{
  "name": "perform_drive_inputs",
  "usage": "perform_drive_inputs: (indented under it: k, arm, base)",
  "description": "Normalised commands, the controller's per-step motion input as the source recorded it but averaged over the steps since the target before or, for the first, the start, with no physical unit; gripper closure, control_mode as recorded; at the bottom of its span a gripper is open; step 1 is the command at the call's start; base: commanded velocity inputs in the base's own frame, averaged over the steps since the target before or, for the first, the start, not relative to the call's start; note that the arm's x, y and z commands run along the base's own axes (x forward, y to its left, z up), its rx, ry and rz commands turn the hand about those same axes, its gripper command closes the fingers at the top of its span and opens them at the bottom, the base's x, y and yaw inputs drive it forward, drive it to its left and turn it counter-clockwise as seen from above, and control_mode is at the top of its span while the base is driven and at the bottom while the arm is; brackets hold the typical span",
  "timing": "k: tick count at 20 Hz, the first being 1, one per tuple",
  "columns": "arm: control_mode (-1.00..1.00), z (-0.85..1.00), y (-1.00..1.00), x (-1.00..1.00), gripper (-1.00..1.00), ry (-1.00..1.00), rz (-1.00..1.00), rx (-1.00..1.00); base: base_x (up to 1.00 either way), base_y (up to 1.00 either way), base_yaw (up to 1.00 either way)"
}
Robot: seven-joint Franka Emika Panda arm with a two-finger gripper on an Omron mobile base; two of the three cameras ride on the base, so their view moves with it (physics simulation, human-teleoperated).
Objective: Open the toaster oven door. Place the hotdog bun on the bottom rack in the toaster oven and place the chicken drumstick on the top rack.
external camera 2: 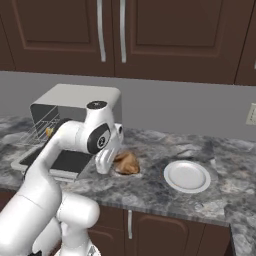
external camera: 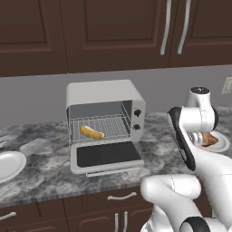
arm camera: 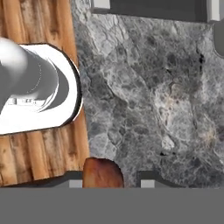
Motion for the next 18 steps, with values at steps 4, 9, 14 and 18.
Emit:
perform_drive_inputs:
  k: [4,9,14,18]
  arm:
    - [-1.00,0.32,1.00,0.13,1.00,0.03,0.17,0.00]
    - [-1.00,0.46,1.00,0.01,1.00,0.00,0.19,0.00]
    - [-1.00,0.39,1.00,0.03,1.00,0.01,0.15,-0.01]
    - [-1.00,0.08,0.99,0.14,1.00,0.04,0.16,-0.04]
  base:
    - [0.00,0.00,0.00]
    - [0.00,0.00,0.00]
    - [0.00,0.00,0.00]
    - [0.00,0.00,0.00]
